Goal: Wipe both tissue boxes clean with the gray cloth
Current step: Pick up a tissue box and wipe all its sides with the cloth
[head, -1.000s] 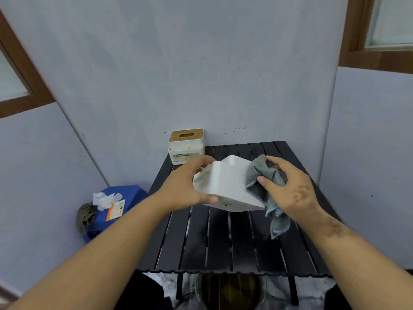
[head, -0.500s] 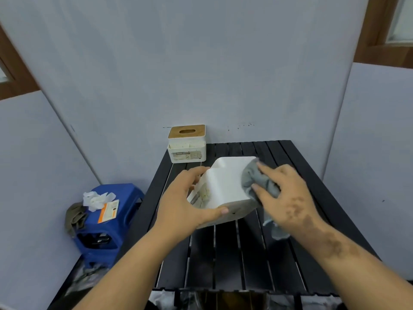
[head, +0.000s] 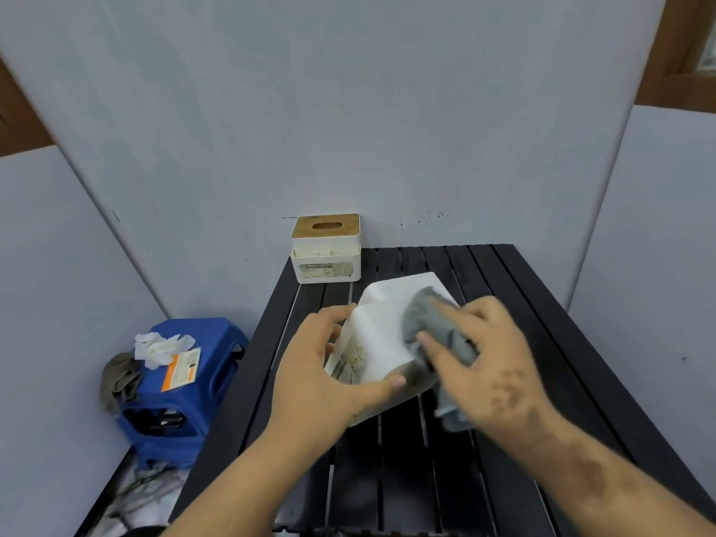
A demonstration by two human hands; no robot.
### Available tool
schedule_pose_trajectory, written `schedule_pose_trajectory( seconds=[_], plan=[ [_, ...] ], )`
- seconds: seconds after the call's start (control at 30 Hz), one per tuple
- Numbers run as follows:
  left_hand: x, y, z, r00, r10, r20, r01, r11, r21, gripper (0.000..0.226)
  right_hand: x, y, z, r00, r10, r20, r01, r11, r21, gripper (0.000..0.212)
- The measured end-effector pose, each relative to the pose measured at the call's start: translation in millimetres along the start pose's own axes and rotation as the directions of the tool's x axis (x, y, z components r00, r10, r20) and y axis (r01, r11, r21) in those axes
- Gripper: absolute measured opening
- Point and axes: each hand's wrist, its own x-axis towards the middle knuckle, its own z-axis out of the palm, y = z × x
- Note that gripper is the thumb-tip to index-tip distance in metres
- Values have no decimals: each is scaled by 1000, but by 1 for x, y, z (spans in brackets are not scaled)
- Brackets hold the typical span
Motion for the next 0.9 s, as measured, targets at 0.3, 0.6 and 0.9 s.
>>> schedule_pose_trajectory(
  seconds=[0.3,0.6,0.9],
  plan=[
    [-7,2,7,999,30,-15,-29,999,44,74,16,18,-20,997,68,-28,-66,995,69,26],
    [-8,3,11,998,57,-26,-56,996,66,70,-3,3,-11,985,-153,81,142,982,126,35],
    [-8,1,6,999,11,-40,-10,1000,29,69,-13,1,3,984,-173,38,171,984,55,39]
  ],
)
